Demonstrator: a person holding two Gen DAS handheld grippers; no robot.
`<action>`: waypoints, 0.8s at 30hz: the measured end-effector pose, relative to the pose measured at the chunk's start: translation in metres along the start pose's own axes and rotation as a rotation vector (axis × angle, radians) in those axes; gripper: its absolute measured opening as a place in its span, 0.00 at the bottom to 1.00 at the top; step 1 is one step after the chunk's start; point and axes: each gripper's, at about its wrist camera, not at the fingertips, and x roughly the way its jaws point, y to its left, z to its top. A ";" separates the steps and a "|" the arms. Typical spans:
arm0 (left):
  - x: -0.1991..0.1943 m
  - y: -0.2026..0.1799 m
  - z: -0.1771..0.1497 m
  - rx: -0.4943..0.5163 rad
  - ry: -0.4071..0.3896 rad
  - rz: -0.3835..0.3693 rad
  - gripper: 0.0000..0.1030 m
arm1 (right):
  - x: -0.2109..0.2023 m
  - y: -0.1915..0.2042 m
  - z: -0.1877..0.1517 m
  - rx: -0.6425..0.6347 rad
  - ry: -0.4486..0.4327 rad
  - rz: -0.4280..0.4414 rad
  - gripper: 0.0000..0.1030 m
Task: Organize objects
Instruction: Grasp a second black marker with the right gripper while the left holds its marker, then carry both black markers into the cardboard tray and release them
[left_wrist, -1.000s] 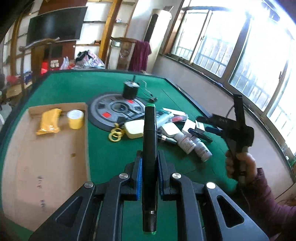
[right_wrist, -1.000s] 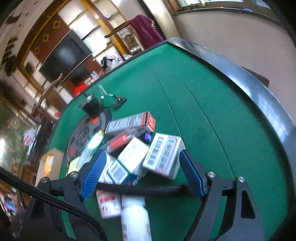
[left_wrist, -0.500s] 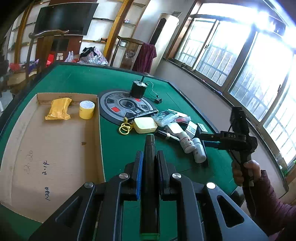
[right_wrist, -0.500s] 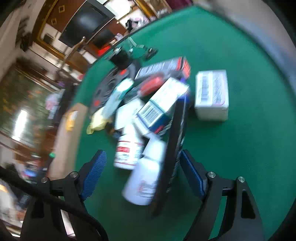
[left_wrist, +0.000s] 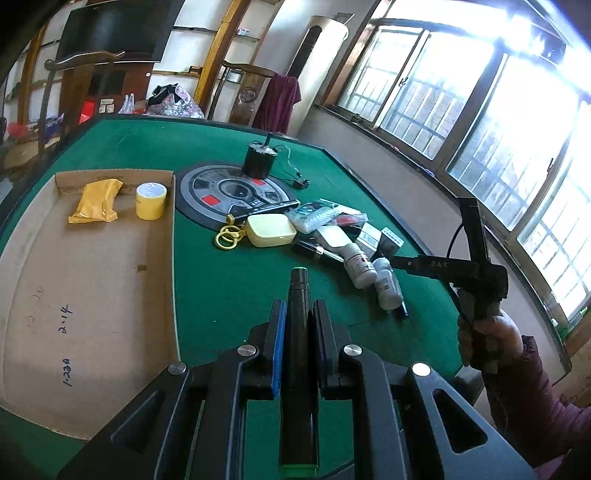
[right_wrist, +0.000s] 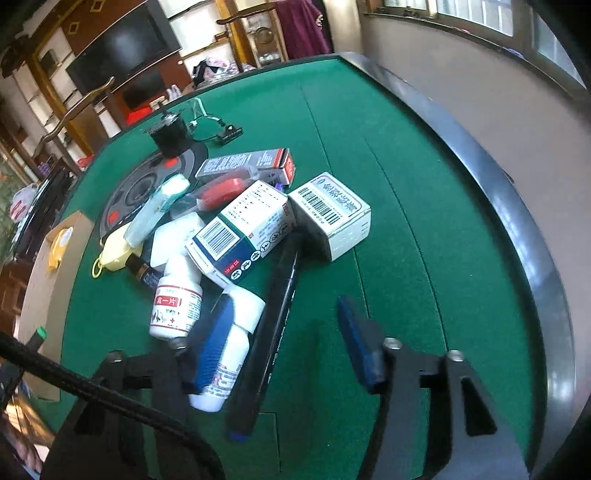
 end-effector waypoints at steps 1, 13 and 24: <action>-0.002 -0.001 0.000 0.003 -0.003 -0.003 0.11 | -0.002 0.000 -0.001 -0.012 -0.010 -0.041 0.51; -0.008 -0.004 -0.011 -0.001 -0.012 -0.026 0.11 | 0.032 0.041 -0.009 -0.204 -0.021 -0.178 0.44; -0.031 0.020 -0.014 -0.053 -0.078 0.008 0.11 | 0.007 0.027 -0.019 -0.059 -0.053 0.031 0.12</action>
